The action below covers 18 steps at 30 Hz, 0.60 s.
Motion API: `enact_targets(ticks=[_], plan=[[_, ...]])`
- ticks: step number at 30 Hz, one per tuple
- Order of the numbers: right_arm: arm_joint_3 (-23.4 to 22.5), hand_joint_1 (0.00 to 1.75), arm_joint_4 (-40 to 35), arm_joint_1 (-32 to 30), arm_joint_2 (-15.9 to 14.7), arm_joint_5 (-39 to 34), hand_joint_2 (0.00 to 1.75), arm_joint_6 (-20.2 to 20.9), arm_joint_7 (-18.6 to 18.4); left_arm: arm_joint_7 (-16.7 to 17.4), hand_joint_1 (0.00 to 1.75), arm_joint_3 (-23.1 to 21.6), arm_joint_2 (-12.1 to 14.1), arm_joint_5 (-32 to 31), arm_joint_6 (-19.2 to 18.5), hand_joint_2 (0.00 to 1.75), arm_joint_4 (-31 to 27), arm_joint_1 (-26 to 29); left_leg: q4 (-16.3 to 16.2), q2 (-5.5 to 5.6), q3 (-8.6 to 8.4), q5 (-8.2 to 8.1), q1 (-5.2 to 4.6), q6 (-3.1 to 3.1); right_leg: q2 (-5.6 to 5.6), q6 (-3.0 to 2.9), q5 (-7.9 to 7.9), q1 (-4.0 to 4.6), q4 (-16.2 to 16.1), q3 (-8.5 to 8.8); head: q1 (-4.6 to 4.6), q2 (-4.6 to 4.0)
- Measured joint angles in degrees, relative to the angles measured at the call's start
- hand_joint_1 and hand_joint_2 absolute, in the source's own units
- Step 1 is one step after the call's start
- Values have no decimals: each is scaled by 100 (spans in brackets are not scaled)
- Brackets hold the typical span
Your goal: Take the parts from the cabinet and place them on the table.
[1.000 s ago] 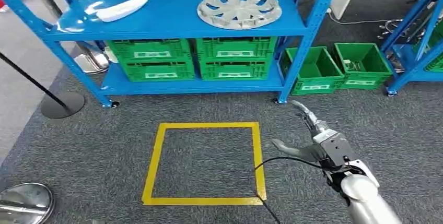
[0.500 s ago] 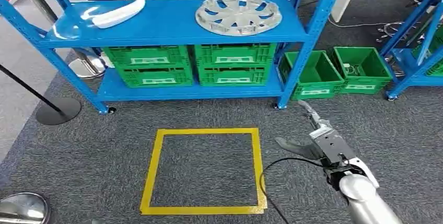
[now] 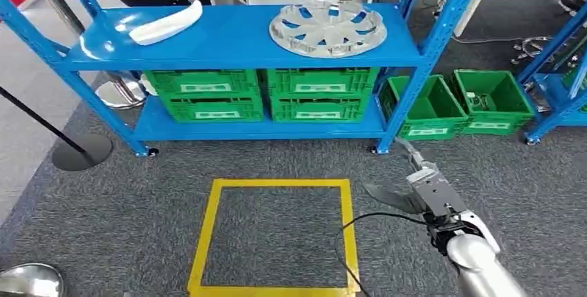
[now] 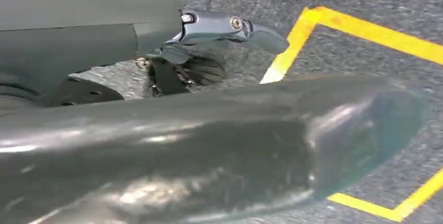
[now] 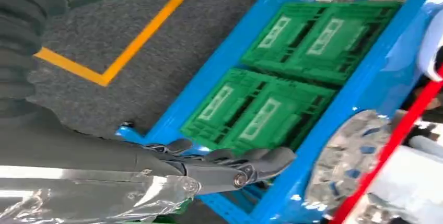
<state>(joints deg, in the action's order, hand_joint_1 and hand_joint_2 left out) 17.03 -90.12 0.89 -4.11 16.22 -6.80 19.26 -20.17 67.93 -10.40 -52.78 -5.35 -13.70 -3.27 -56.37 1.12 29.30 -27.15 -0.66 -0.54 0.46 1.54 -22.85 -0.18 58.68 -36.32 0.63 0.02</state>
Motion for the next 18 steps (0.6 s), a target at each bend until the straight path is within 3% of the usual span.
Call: enact_targets(ticks=[2, 3, 4, 6, 7, 8, 9, 11, 12, 13, 16, 18], plan=[[0, 0, 0, -5, 15, -2, 175, -2, -4, 2, 0, 0, 4, -2, 0, 0, -2, -13, -75, -7, 28, -7, -1, -27, -1, -47, -1, -53, -26, 87, 0, 2], [-2, 0, 0, -1, 15, -2, 175, -4, -7, 0, 0, -2, -2, -2, 0, 0, -2, -27, -349, -18, 171, 18, -8, -72, -3, -78, -26, -60, -35, 125, -9, 0], [-4, 0, 0, 3, 15, -7, 175, -13, -7, 0, 0, -2, -7, -2, 0, 0, 0, -39, -770, -26, 422, -86, 11, -122, -10, -99, -58, -65, -38, 149, -44, 0], [-2, 0, 4, -11, 20, -7, 175, -11, -7, 0, 0, -2, -2, -2, 0, 0, 0, -33, -1621, -36, 999, -559, 43, -181, -13, -102, -129, -65, -39, 199, -39, 0], [-2, 0, 7, -17, 22, -7, 175, -11, -7, 0, 0, -2, -4, -2, 0, 0, 0, -19, -1808, -36, 1173, -652, 47, -191, -10, -102, -160, -66, -38, 231, -42, 0], [-2, 0, 9, -19, 22, -7, 175, -11, -9, 0, 0, -2, -4, -2, 0, 0, 0, -8, -1762, -37, 1233, -562, 50, -193, -6, -101, -195, -66, -38, 277, -42, 0], [-2, 0, 9, -19, 22, -7, 175, -11, -9, 0, 0, -2, -4, -2, 0, 0, 0, -7, -1508, -37, 1171, -303, 50, -179, -4, -94, -233, -66, -39, 334, -37, 0], [-2, 0, 7, -13, 26, -7, 175, -11, -9, 0, 0, -2, -2, -2, 0, 0, 0, -7, -590, -44, 808, 366, 50, -151, -4, -73, -311, -70, -43, 462, -37, 0], [-2, 0, 9, -10, 31, -7, 175, -11, -7, 2, 0, -2, -2, -2, 0, 0, 0, -5, -154, -73, 641, 624, 48, -126, -4, -44, -349, -65, -54, 452, -42, 0], [-2, 0, 7, -13, 31, -7, 175, -11, -9, 0, 0, -2, -4, -2, 0, 0, 0, -18, 44, -93, 616, 428, 38, -78, 12, -8, -394, -32, -18, 508, -74, 0], [-4, 0, 9, -15, 31, -7, 175, -13, -13, 2, 0, -2, -4, -2, 2, 0, 0, -9, 88, -73, 569, 445, 33, 59, 8, 111, -355, -31, -55, 585, -39, 0], [4, 0, 4, -4, 37, -7, 175, -9, -9, 2, 0, -2, -4, -2, 2, 0, -2, -7, 89, -72, 422, 463, 48, 144, -9, 155, -516, -47, 100, 575, -31, 0]])
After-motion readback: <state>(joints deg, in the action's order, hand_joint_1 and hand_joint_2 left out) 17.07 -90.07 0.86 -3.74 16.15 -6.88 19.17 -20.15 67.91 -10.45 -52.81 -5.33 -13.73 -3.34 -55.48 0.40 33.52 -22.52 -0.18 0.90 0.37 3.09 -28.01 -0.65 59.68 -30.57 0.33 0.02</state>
